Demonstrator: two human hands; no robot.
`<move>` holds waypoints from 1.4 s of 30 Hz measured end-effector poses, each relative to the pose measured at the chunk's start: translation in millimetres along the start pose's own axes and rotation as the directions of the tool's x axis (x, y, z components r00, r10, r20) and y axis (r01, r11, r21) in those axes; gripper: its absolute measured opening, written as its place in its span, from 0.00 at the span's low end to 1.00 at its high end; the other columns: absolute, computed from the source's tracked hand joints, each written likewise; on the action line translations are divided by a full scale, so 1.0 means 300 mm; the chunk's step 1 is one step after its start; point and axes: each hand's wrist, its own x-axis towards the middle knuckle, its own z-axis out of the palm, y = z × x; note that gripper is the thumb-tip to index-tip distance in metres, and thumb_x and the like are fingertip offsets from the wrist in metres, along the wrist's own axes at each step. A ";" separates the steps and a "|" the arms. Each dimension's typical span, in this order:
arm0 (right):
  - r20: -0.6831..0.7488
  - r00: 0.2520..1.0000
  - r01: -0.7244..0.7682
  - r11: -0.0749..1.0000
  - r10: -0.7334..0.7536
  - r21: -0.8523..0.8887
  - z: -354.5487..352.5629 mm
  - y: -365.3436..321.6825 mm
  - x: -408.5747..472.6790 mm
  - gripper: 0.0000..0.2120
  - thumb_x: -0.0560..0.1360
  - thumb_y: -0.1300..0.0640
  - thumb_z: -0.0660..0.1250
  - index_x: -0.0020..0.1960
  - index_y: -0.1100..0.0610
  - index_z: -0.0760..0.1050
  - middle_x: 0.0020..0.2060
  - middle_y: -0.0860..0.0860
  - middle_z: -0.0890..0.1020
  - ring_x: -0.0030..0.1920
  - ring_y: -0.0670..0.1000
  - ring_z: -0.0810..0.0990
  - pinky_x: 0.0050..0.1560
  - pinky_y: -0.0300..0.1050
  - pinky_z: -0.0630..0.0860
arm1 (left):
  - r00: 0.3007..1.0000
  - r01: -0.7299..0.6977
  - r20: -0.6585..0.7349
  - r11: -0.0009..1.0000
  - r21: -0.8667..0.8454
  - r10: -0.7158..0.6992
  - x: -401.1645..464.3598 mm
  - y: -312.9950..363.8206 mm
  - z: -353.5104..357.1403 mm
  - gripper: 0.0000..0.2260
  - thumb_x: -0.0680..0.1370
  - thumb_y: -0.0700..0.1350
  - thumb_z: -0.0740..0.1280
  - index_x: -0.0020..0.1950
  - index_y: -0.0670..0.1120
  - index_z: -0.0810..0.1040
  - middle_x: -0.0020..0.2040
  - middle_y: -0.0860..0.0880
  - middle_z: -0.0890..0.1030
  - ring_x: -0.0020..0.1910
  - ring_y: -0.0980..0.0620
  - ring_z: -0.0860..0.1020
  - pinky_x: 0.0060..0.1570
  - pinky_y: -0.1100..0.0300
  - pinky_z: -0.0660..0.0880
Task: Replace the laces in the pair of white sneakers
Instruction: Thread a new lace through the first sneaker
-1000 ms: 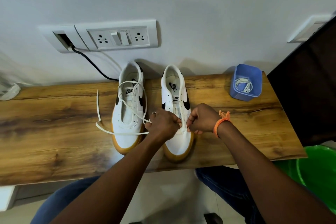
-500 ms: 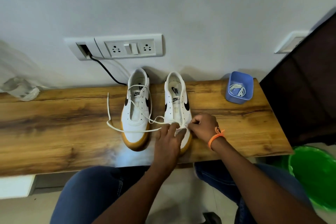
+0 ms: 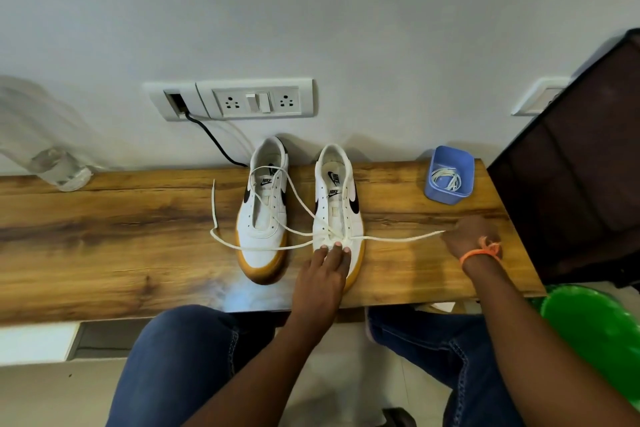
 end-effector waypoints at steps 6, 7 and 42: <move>0.239 0.940 0.113 0.883 -0.244 0.456 0.179 -0.191 -0.198 0.11 0.73 0.56 0.73 0.53 0.57 0.79 0.45 0.56 0.82 0.35 0.55 0.84 0.28 0.48 0.80 | 1.000 -0.003 -0.025 1.000 -0.007 0.003 0.002 0.000 -0.008 0.38 0.57 0.44 0.83 0.65 0.43 0.79 0.62 0.42 0.80 0.56 0.41 0.79 0.41 0.52 0.81; 0.276 0.929 0.077 0.859 -0.245 0.506 0.211 -0.208 -0.225 0.07 0.74 0.56 0.73 0.50 0.58 0.79 0.40 0.56 0.83 0.30 0.53 0.83 0.26 0.47 0.80 | 0.999 -0.007 -0.037 1.000 -0.006 0.007 0.002 0.000 -0.010 0.37 0.57 0.43 0.83 0.65 0.43 0.79 0.62 0.42 0.80 0.56 0.41 0.79 0.40 0.52 0.81; 0.186 0.976 0.013 0.878 -0.116 0.478 0.279 -0.147 -0.120 0.13 0.75 0.64 0.69 0.33 0.54 0.77 0.36 0.55 0.83 0.32 0.56 0.83 0.26 0.44 0.79 | 0.999 0.036 -0.031 0.999 -0.014 -0.036 -0.011 0.010 -0.035 0.44 0.48 0.52 0.86 0.62 0.46 0.81 0.59 0.46 0.81 0.53 0.44 0.81 0.34 0.57 0.80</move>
